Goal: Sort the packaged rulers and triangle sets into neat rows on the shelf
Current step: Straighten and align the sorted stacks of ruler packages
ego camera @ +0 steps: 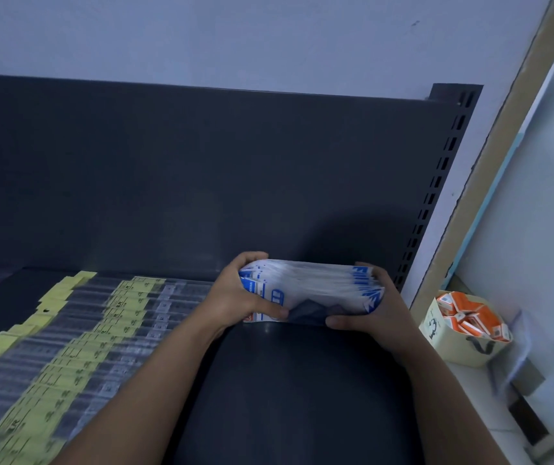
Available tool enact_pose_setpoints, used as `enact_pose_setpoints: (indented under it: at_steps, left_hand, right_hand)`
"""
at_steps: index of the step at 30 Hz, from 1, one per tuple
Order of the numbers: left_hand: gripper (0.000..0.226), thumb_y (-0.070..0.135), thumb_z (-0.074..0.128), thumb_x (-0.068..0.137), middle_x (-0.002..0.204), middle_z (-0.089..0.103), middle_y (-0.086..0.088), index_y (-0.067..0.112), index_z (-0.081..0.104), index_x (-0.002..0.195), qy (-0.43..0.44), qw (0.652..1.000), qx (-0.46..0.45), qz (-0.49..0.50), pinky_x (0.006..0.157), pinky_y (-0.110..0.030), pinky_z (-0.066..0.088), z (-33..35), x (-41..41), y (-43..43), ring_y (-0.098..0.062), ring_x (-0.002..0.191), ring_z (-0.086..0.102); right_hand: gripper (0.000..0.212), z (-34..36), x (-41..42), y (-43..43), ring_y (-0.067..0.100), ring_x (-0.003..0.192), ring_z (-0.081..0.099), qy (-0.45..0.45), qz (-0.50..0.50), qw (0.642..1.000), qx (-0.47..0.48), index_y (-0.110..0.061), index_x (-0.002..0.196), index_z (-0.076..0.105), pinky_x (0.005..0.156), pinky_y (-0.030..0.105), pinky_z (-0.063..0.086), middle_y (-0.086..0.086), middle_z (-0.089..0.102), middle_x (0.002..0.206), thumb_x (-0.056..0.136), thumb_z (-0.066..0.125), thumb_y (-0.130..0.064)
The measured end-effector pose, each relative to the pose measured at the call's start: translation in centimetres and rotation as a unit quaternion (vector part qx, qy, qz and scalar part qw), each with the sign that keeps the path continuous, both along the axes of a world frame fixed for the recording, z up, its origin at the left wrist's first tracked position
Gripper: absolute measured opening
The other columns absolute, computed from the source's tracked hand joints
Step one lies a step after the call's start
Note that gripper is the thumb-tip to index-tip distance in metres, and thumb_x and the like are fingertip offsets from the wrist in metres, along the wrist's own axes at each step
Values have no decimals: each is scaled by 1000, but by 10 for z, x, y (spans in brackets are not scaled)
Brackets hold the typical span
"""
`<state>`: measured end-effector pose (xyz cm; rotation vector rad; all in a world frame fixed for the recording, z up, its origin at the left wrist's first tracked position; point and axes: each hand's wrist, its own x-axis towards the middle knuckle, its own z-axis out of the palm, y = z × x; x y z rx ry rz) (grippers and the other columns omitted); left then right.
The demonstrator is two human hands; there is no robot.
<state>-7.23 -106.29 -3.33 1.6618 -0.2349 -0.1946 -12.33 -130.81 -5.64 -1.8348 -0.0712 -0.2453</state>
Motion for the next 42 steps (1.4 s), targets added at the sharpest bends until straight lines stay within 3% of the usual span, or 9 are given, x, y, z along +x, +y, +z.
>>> enact_pose_setpoints:
  at_steps: [7,13,23,29,32,34,37,40,42]
  left_hand:
    - [69,-17,85,46,86,74,-6,14,67,105,16,1000,12,-24,55,-22,52,-3,1,-4,-13,73,69]
    - [60,-8,90,45,86,72,-13,12,67,97,-41,998,50,-25,62,-31,54,0,2,-1,-16,69,65]
    - [62,-8,90,46,84,75,-4,19,69,98,-17,989,106,-98,65,-30,56,-8,12,11,-15,74,69]
    - [58,11,93,38,84,75,-1,27,70,89,-26,986,124,-108,63,-25,54,-11,12,9,-15,75,71]
    - [61,5,92,40,87,76,-2,24,69,94,-23,988,113,-104,67,-28,55,-13,13,8,-17,79,72]
    - [64,-5,90,44,88,76,-3,20,68,99,-10,990,102,-99,67,-28,56,-12,12,8,-18,80,72]
    - [72,-7,89,45,99,74,-11,15,66,111,24,997,1,-68,75,-39,59,-4,9,5,-28,90,72]
    - [61,25,89,54,105,72,-15,13,67,110,72,991,-112,15,77,-43,59,2,-2,-9,-31,92,71]
    - [74,50,83,60,109,69,-22,4,64,115,101,980,-158,67,85,-52,56,2,-8,-21,-38,99,68]
  right_hand:
    - [88,0,7,-2,4,100,63,40,6,998,-53,-18,117,50,84,19,51,-6,65,112,42,94,-7]
    - [66,2,7,-3,5,66,60,11,-8,998,-53,-10,89,51,54,18,50,-1,62,81,39,94,-3]
    - [94,7,3,-5,3,109,58,79,45,991,-94,-25,124,48,96,23,44,-12,62,118,43,95,-13]
    - [84,8,0,-5,-2,101,61,54,34,992,-105,-24,115,57,83,7,45,-13,67,110,42,95,-12]
    - [85,7,2,-6,1,103,61,52,32,993,-99,-22,118,55,87,13,46,-11,66,113,43,95,-11]
    - [91,6,2,-7,8,106,62,61,48,995,-60,-21,122,52,91,22,49,-8,66,115,43,94,-10]
    - [83,7,1,-5,12,98,67,51,58,993,94,-24,117,53,77,20,54,-8,70,106,43,89,-19]
    - [58,8,2,13,13,94,68,29,-18,981,191,-22,107,62,72,18,52,-6,72,99,56,76,-47]
    - [59,9,4,27,12,85,68,5,-77,975,209,-13,99,63,68,18,52,2,69,95,63,64,-59]
